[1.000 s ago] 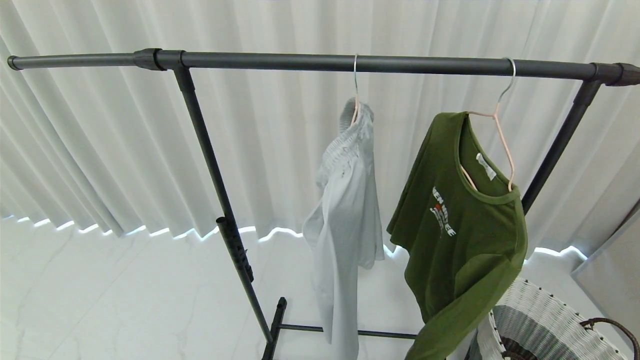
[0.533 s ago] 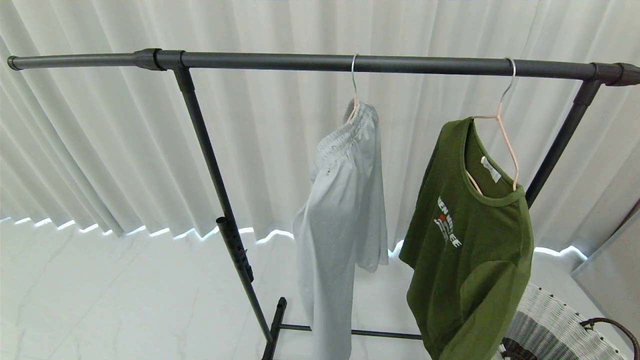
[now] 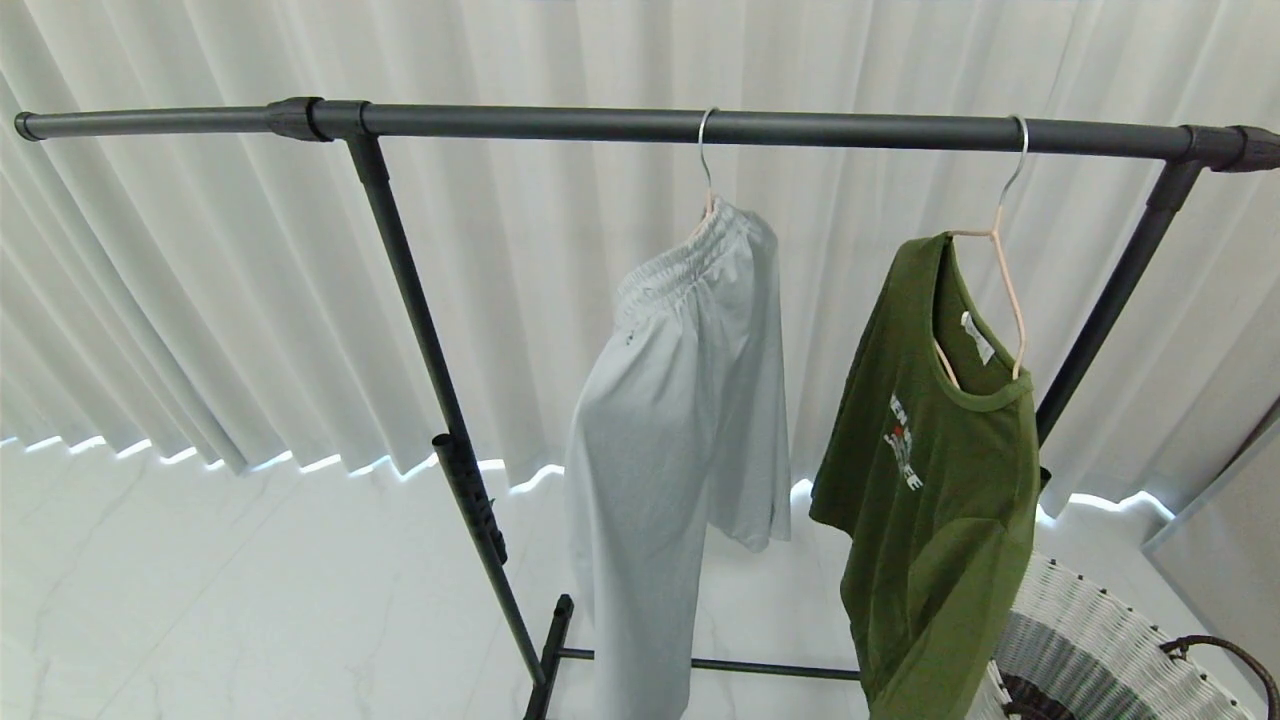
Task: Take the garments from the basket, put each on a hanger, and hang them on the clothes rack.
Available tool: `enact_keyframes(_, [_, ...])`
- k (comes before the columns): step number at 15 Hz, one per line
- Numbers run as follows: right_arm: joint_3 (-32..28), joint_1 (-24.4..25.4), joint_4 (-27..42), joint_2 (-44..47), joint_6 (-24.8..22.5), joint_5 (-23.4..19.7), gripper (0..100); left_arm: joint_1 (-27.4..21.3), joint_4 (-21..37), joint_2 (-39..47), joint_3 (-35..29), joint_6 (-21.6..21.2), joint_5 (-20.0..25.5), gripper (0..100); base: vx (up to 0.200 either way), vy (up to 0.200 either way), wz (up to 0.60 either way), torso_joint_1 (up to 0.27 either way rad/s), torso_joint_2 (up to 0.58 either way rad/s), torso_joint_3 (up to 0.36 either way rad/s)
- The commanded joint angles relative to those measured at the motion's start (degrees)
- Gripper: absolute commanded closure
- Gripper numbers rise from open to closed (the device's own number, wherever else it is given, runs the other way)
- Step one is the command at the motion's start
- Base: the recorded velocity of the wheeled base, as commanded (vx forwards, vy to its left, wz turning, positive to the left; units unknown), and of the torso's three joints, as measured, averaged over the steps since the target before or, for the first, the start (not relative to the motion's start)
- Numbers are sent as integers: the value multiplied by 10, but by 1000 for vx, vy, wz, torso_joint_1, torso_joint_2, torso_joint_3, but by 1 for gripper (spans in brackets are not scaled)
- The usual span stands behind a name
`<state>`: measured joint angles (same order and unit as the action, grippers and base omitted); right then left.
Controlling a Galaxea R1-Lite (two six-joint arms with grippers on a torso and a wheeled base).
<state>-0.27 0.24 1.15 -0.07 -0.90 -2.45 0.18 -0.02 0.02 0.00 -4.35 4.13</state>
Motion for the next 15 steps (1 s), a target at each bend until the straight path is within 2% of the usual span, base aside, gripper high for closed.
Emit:
enact_keyframes(1, [0, 0, 0, 1, 0, 0, 0, 0, -1, 0, 0, 0, 0, 0, 0, 0, 0, 0, 0, 0])
enact_keyframes(15, [0, 0, 0, 1, -1, 0, 0, 1, -1, 0, 0, 0, 0, 0, 0, 0, 0, 0, 0, 0])
